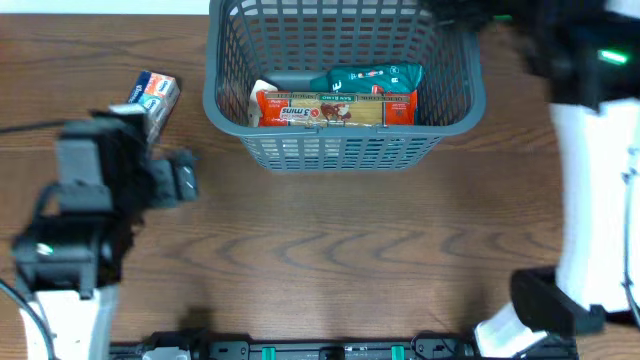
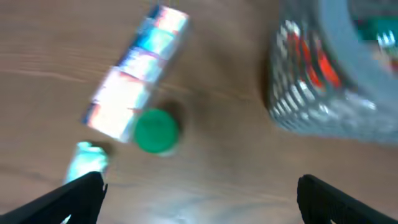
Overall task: Pack container
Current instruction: 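Reach the left gripper to the tissue pack stack and grasp it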
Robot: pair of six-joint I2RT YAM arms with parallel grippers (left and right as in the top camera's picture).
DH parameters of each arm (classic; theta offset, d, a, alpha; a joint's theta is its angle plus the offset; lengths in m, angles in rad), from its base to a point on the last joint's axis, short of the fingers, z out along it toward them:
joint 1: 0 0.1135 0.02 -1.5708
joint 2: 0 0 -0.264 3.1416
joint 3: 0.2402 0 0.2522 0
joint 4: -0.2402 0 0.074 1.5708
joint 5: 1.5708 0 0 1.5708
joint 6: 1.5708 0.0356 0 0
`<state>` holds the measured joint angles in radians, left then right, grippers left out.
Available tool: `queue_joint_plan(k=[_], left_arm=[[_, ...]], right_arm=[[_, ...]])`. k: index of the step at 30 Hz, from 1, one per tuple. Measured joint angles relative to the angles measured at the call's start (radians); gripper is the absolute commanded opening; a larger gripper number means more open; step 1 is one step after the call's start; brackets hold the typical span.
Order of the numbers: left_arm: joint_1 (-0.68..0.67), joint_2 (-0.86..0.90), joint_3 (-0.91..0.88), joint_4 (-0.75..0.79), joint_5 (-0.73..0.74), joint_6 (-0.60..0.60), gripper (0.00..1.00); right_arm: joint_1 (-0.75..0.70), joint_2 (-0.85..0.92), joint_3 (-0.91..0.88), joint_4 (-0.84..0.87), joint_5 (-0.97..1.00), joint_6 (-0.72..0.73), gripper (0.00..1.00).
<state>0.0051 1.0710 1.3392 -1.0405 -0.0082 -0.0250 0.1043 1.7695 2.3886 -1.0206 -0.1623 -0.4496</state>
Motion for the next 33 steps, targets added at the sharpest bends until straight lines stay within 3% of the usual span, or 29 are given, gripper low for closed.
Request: queue_joint_plan(k=[6, 10, 22, 33], left_arm=[[0.162, 0.267, 0.359, -0.193, -0.019, 0.14, 0.98], [0.237, 0.447, 0.49, -0.2, -0.022, 0.267, 0.98], [0.287, 0.835, 0.519, -0.011, -0.018, 0.427, 0.99], [0.287, 1.089, 0.52, 0.046, -0.018, 0.502, 0.98]], right_arm=[[-0.216, -0.046, 0.004, -0.145, 0.032, 0.14, 0.99], [-0.306, -0.027, -0.003, -0.235, 0.04, 0.186, 0.99], [-0.344, -0.022, -0.006, -0.245, 0.042, 0.209, 0.99], [-0.344, -0.022, -0.006, -0.244, 0.048, 0.216, 0.99]])
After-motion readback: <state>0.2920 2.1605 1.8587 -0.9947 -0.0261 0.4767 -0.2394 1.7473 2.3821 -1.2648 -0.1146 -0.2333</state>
